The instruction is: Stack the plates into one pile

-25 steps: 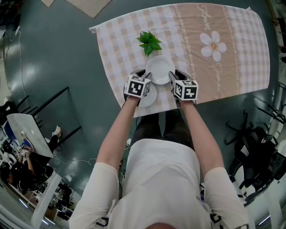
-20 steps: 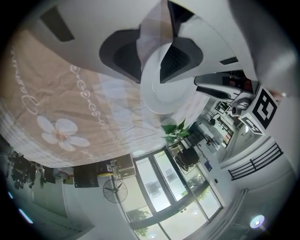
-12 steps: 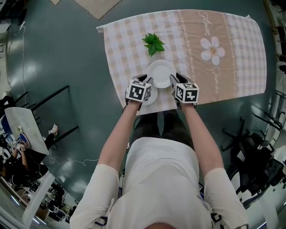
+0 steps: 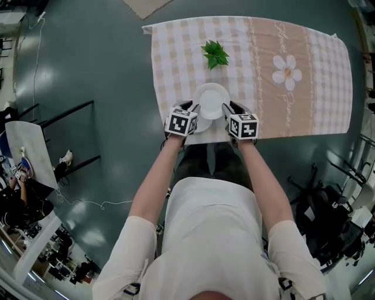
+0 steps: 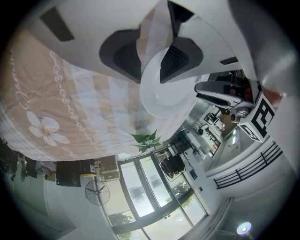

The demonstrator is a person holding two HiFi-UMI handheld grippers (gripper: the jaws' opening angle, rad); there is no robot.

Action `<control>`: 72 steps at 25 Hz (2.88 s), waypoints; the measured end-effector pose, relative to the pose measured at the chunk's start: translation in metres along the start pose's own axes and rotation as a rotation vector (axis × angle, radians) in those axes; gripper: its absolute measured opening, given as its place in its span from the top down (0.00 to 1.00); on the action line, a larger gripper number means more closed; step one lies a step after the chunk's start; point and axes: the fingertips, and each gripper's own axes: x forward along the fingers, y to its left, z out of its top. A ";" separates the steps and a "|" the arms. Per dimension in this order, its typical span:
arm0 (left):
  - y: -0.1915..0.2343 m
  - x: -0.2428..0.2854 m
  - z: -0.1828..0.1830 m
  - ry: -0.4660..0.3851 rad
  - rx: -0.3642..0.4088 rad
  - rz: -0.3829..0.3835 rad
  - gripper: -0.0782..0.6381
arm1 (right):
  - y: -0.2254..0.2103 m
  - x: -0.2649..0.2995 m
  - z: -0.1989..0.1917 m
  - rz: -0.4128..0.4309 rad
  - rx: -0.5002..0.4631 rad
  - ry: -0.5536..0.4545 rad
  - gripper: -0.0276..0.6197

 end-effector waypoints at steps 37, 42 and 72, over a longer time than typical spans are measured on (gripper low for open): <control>0.041 -0.025 -0.104 -0.050 -0.235 0.100 0.73 | 0.072 0.033 -0.057 0.126 -0.273 0.168 0.73; 0.041 -0.027 -0.099 -0.070 -0.205 0.133 0.64 | 0.077 0.030 -0.052 0.138 -0.322 0.153 0.73; -0.070 -0.202 -0.067 -0.483 -0.161 0.243 0.71 | 0.060 -0.172 0.021 0.234 -0.448 -0.158 0.81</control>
